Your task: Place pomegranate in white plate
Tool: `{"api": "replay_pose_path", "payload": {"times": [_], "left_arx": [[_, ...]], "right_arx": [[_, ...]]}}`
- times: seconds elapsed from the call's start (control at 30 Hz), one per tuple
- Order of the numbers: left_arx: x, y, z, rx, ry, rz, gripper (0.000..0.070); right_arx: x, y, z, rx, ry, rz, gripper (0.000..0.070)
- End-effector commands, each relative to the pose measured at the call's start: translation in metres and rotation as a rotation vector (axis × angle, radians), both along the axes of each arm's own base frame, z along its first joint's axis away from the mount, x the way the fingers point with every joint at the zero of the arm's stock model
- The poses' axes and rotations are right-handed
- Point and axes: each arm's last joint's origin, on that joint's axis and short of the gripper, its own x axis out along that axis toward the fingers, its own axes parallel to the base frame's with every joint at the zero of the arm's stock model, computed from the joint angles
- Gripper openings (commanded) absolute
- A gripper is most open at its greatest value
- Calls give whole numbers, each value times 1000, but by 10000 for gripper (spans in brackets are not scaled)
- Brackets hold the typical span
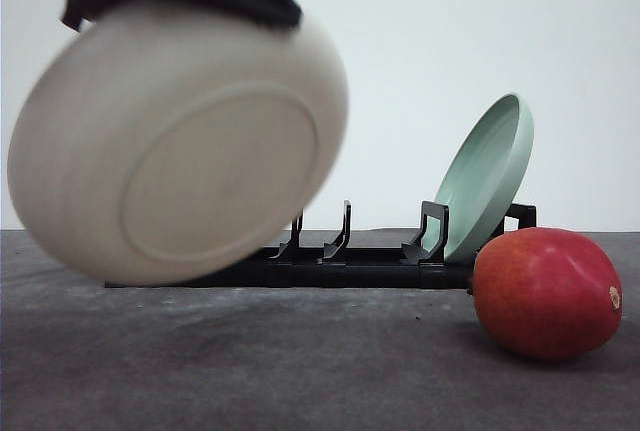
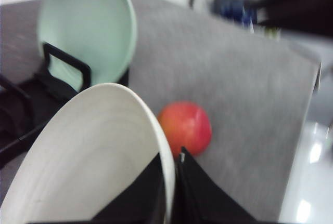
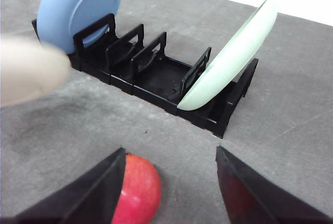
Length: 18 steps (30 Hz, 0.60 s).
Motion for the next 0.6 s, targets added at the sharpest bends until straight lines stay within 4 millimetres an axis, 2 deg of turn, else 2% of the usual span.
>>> {"api": "replay_pose_path", "payload": {"times": [0.0, 0.3, 0.43, 0.57], "left_arx": [[-1, -9, -4, 96, -121, -79, 10], [-6, -41, -45, 372, -328, -317, 10], [-7, -52, -57, 447, -404, -329, 11], [-6, -56, -69, 503, -401, -323, 11]], "right_arx": [[0, 0, 4, 12, -11, -3, 349], [0, 0, 4, 11, -11, -3, 349], [0, 0, 4, 11, -11, -3, 349], [0, 0, 4, 11, -11, -3, 349]]}}
